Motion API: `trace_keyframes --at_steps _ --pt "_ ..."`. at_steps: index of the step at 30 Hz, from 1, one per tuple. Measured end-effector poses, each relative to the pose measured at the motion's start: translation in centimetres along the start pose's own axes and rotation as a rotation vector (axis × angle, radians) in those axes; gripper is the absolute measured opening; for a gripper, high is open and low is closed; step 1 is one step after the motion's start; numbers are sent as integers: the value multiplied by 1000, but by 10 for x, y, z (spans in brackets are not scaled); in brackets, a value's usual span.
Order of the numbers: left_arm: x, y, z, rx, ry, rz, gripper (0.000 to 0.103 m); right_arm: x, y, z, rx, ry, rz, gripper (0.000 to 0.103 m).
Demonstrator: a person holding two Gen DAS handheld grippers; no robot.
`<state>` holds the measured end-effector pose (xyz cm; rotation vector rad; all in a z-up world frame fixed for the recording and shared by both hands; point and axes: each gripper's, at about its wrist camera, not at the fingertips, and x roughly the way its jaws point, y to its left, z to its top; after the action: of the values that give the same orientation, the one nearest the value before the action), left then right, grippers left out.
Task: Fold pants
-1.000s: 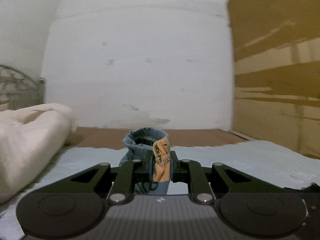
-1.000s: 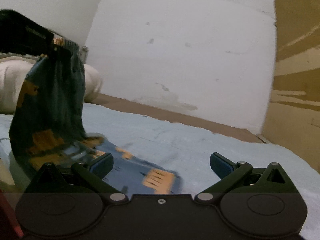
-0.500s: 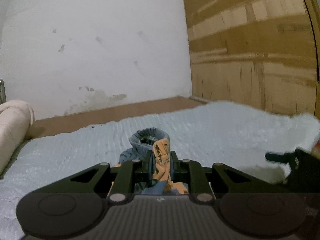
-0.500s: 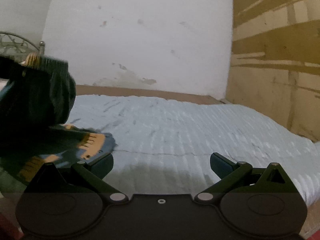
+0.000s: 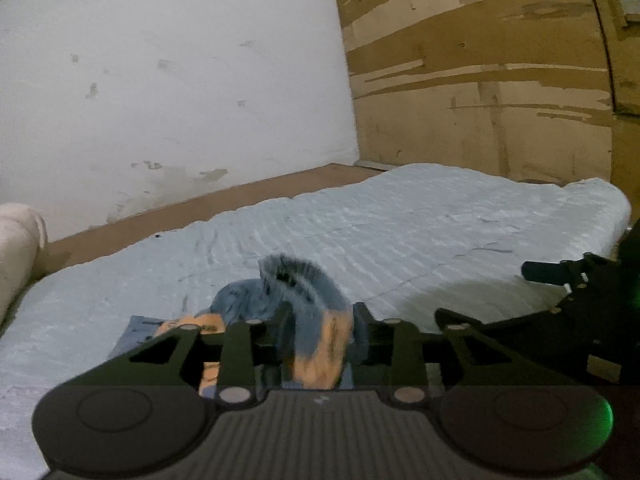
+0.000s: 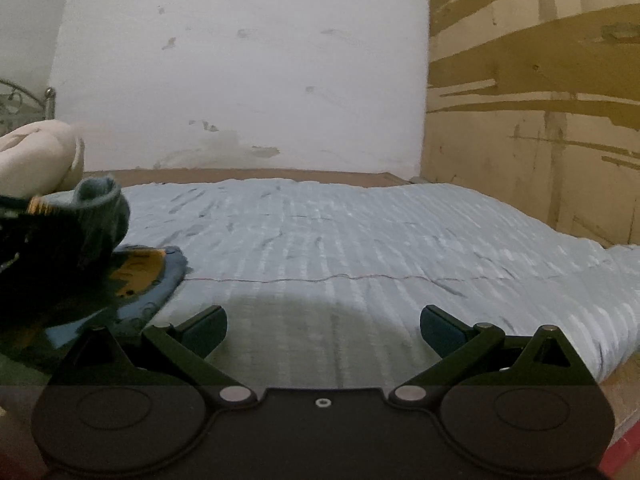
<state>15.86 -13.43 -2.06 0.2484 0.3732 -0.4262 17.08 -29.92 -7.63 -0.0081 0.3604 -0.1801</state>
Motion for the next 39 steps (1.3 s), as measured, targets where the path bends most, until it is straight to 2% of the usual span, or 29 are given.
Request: trace_keyframes --at_steps 4,7,11,13,17,20,23,26,31,35,39 --pt "-2 -2 -1 20 -2 -6 50 2 -2 -3 6 4 -12 102" --pt "-6 1 0 20 1 20 64 4 -2 -5 8 7 -15 102" --pt "-12 12 5 6 7 70 95 6 -1 -7 4 -1 -17 102" --pt "-18 19 7 8 2 101 103 6 -1 -8 8 -7 -14 102" --pt "-33 37 4 17 12 153 102 5 -1 -9 21 -20 3 102" --pt "-41 46 -6 0 42 149 102 3 0 -9 31 -31 31 102" --pt "-41 48 -22 -19 82 135 102 1 -2 -8 79 -26 144 102" --pt "-40 46 -33 -16 110 111 102 -2 -2 -8 97 -46 214 102" --pt "-39 37 -37 42 98 76 95 -1 0 -3 129 -33 317 102" --pt "-34 36 -39 37 105 34 88 2 0 7 187 -1 382 102" --pt "-27 40 -36 26 109 5 75 13 2 23 252 60 489 99"
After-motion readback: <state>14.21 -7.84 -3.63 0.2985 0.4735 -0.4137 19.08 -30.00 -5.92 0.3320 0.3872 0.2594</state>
